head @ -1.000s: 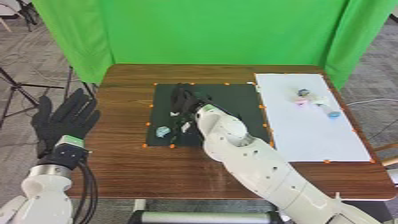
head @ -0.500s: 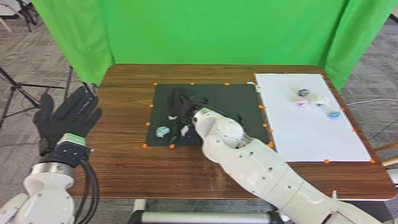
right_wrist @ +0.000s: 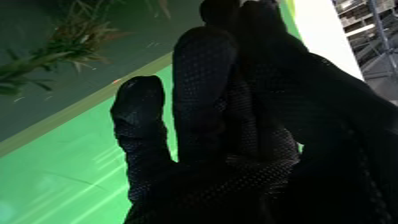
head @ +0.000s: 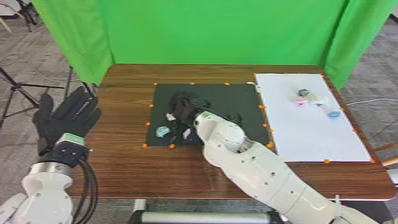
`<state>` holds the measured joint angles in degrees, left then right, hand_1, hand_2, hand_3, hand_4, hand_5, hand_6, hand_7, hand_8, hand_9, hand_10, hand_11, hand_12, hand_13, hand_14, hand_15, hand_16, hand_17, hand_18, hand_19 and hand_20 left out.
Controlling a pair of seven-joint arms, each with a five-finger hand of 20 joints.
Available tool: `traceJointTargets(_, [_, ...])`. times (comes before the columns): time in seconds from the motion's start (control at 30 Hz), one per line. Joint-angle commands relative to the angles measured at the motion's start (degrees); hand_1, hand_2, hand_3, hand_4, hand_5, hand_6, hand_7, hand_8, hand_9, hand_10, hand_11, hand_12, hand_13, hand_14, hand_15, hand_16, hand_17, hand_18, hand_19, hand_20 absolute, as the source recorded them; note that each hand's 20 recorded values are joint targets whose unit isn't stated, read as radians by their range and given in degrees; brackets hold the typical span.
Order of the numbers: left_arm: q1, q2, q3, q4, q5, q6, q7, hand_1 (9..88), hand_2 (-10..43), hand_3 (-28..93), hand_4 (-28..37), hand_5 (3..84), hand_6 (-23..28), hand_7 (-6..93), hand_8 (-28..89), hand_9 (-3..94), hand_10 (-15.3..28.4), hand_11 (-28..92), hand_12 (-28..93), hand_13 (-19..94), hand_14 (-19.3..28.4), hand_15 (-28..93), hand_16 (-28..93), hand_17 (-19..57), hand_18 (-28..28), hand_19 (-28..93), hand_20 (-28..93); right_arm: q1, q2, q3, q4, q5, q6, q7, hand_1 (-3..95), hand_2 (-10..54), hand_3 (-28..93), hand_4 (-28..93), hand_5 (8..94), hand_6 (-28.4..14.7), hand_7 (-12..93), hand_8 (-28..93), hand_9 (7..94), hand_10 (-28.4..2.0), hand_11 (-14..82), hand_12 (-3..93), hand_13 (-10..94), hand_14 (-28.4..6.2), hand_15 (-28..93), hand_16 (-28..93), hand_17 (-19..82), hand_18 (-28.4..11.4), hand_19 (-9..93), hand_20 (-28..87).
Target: Arrange flowers
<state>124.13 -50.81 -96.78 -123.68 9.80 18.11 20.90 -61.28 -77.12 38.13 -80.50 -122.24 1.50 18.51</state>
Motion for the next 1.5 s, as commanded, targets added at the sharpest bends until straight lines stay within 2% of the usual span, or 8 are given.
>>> traceJointTargets(0.03, [1.33,-0.05,-0.68,-0.37,-0.09,-0.31,0.07,23.0,12.5,71,-28.3,39.3,7.3,15.7,-9,29.8,13.1,20,10,19,12.9,32,-9,-5.8,10.4,27,8,0.65,0.7,0.12,-1.25,-2.26,-1.64,1.37,56.2,-9.5,75,-28,64.9,1.2,30,-6,71.5,-8.7,13.8,26.9,72,-5.0,60,44,38,-20.2,87,47])
traceJointTargets(0.13, [0.71,0.01,-0.16,-0.19,-0.22,-0.09,0.27,23.0,12.5,71,-28.3,39.3,7.4,15.6,-9,29.8,13.2,20,10,19,13.0,33,-9,-5.8,10.5,27,8,0.73,1.12,0.21,-1.42,-1.24,-2.22,1.08,54.4,-9.5,76,-28,65.3,0.3,28,-6,66.5,-11.4,20.2,23.7,66,-6.6,65,43,37,-19.9,87,46])
traceJointTargets(0.33, [1.23,-0.25,-0.55,-0.38,-0.21,-0.02,0.27,23.0,12.5,70,-28.3,39.3,7.5,15.7,-9,29.8,13.3,20,10,19,13.2,33,-9,-5.8,10.5,27,8,0.4,1.21,0.35,-1.6,-1.39,-1.95,1.37,53.2,-9.5,76,-28,66.3,1.5,31,-4,54.7,-14.8,12.6,15.3,65,-5.6,64,40,36,-19.8,85,45])
traceJointTargets(0.67, [2.44,-0.68,-1.14,-0.84,-0.31,0.08,0.48,22.8,12.6,71,-28.3,39.5,7.5,15.6,-9,29.7,13.3,20,10,19,13.3,33,-9,-5.8,10.6,27,7,-0.85,2.2,2.57,-4.11,0.17,-1.17,1.55,49.5,-9.5,77,-28,62.3,1.7,26,-16,50.0,-16.5,9.6,12.3,66,-6.3,63,37,36,-20.1,85,43])
traceJointTargets(0.73, [2.93,-0.91,-1.52,-1.1,-0.33,0.44,0.54,22.8,12.6,71,-28.3,39.5,7.5,15.7,-9,29.8,13.4,20,10,19,13.3,33,-9,-5.9,10.6,27,7,-1.66,2.35,4.89,-5.67,0.79,-4.89,1.03,48.9,-9.5,78,-28,60.5,0.8,25,-16,50.3,-16.3,9.8,12.2,66,-6.8,63,36,36,-20.5,85,43])
traceJointTargets(1.0, [3.4,-1.79,-2.07,-1.47,-0.13,0.0,0.68,22.8,12.6,71,-28.3,39.6,7.6,15.5,-9,29.8,13.4,20,10,19,13.2,33,-9,-5.9,10.7,27,7,-9.78,14.79,19.2,-21.41,1.18,-10.05,5.52,45.9,-9.5,80,-28,54.3,-3.3,19,-14,50.7,-16.2,10.4,12.7,66,-9.4,66,33,35,-22.2,85,43])
traceJointTargets(1.13, [2.15,-0.71,-1.77,-1.15,-0.23,0.03,0.82,22.9,12.6,71,-28.3,39.6,7.7,15.4,-9,29.8,13.4,20,10,19,13.0,33,-9,-5.9,10.7,27,7,-18.88,23.42,29.93,-27.73,-3.36,-7.95,8.24,43.9,-9.5,81,-28,51.5,-4.6,18,-13,46.4,-17.5,9.5,12.9,61,-11.9,69,27,33,-22.5,84,41])
traceJointTargets(1.5, [5.31,-0.82,-5.35,-2.11,-0.84,0.39,2.8,22.8,12.8,70,-28.3,39.7,7.7,15.4,-9,29.9,13.4,20,10,19,12.7,32,-9,-5.8,10.7,27,7,-27.13,32.48,47.82,-27.67,2.24,-13.97,18.79,41.4,-9.5,78,-28,46.4,-6.6,15,-11,42.5,-18.9,7.3,13.7,56,-14.4,71,25,30,-23.1,82,41])
